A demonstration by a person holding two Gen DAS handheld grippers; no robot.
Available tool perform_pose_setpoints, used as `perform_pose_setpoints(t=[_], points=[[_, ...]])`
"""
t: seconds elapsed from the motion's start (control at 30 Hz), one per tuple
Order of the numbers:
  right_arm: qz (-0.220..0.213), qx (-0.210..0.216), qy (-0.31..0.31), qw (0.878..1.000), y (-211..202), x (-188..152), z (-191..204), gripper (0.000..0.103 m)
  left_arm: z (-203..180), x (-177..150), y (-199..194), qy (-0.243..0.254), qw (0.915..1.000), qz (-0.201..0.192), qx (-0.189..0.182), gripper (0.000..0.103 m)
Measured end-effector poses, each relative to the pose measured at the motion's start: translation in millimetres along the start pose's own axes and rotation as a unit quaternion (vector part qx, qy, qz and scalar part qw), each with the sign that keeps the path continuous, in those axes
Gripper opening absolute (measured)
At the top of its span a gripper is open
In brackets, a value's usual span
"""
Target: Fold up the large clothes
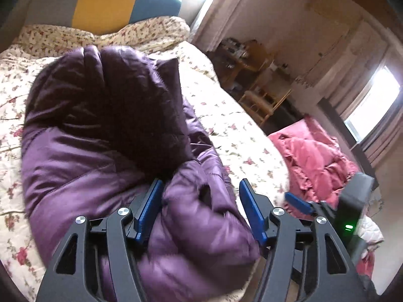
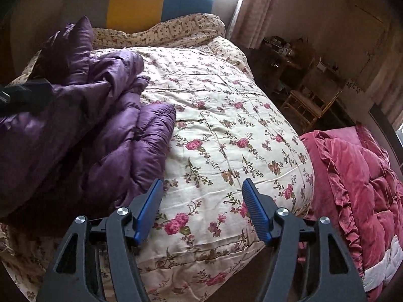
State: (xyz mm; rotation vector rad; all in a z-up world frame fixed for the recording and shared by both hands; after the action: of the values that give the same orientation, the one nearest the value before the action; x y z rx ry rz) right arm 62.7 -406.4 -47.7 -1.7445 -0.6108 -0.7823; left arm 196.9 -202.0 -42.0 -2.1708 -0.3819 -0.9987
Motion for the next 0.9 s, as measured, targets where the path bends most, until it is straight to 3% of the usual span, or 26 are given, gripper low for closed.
perform_pose_setpoints(t=[0.13,0.23,0.37,0.5,0.6,0.77,0.9], points=[[-0.008,0.003,-0.009,1.000,-12,3,7,0.065,8,8,-39,-0.016,0.9992,-0.034,-0.014,0.062],[-0.014,0.007,-0.012,1.000,-21,5,11,0.065,23,10,-69,-0.034,0.9973,-0.064,0.004,0.062],[-0.026,0.019,-0.022,0.999,-36,7,21,0.065,60,-5,-86,-0.069,0.9927,-0.076,0.064,0.062],[-0.038,0.036,-0.027,0.998,-52,10,33,0.065,106,-33,-97,-0.108,0.9831,-0.062,0.134,0.062],[-0.050,0.053,-0.032,0.997,-67,15,44,0.065,119,-50,-94,-0.110,0.9804,-0.053,0.155,0.057],[-0.078,0.089,-0.035,0.992,-96,28,65,0.065,119,-63,-87,-0.099,0.9841,-0.038,0.142,0.043],[-0.101,0.106,-0.041,0.988,-108,41,83,0.068,114,-64,-83,-0.079,0.9870,-0.037,0.135,0.040]])
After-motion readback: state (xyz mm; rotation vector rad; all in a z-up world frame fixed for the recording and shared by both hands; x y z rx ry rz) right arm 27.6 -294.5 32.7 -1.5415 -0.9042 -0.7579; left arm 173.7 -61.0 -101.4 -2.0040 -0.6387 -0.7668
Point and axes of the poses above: each gripper's, at about its wrist camera, not at the fingertips, and y roughly the way its jaws point, z to its left, x to its top, the point moved 1 cm from there along y, roughly the way its jaws point, and after that the axes turned 12 degrees about -z, right-handed, at the moved point
